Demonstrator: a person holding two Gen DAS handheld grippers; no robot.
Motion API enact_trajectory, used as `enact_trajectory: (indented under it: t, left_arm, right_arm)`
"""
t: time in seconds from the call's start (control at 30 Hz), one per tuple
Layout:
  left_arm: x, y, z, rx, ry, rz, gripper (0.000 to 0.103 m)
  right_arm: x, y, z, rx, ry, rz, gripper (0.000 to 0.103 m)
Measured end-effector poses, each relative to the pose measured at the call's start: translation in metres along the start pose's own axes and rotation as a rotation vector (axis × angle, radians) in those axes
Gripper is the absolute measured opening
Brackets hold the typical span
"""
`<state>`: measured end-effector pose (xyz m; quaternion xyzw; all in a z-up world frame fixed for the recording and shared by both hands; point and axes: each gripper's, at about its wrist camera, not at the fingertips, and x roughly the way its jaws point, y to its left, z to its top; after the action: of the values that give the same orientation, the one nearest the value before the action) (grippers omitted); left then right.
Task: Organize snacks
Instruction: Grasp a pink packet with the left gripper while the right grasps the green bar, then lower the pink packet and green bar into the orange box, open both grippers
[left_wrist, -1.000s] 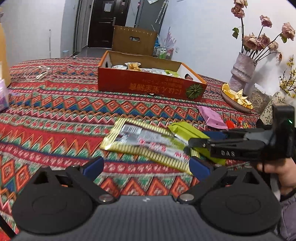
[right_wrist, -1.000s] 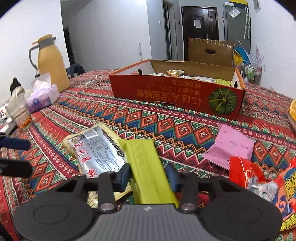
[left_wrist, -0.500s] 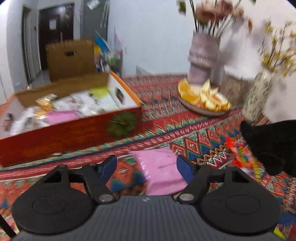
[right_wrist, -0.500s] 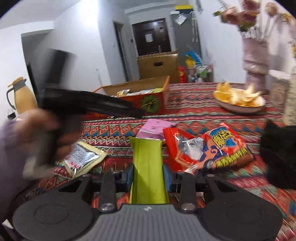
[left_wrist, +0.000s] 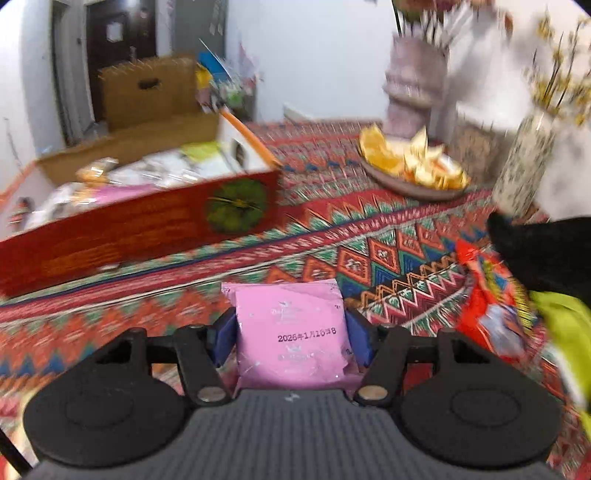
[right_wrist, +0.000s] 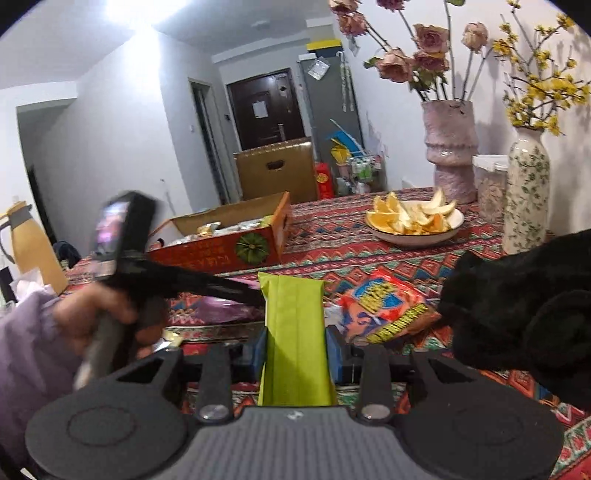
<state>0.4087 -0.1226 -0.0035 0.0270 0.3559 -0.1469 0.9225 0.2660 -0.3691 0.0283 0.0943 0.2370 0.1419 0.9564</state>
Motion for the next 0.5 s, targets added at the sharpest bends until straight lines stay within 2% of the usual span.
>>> enact_trajectory:
  t: [0.13,0.27,0.37,0.5]
  left_arm:
    - [-0.064,0.031,-0.027,-0.110,-0.064,0.008,0.062]
    - [-0.099,0.058,-0.043,-0.180,-0.085,0.071,0.062]
    - [-0.112,0.072,-0.036,-0.181,-0.132,0.109,0.062]
    - [-0.110,0.087,-0.004,-0.157,-0.202,0.095,0.062]
  right_arm:
    - [0.012,0.010,0.000,0.003,0.008,0.049,0.032]
    - [0.028,0.030,0.003,-0.013,0.019,0.098,0.032]
    - [0.043,0.047,0.013,-0.031,0.007,0.141,0.032]
    - [0.068,0.068,0.045,-0.088,-0.040,0.161,0.032]
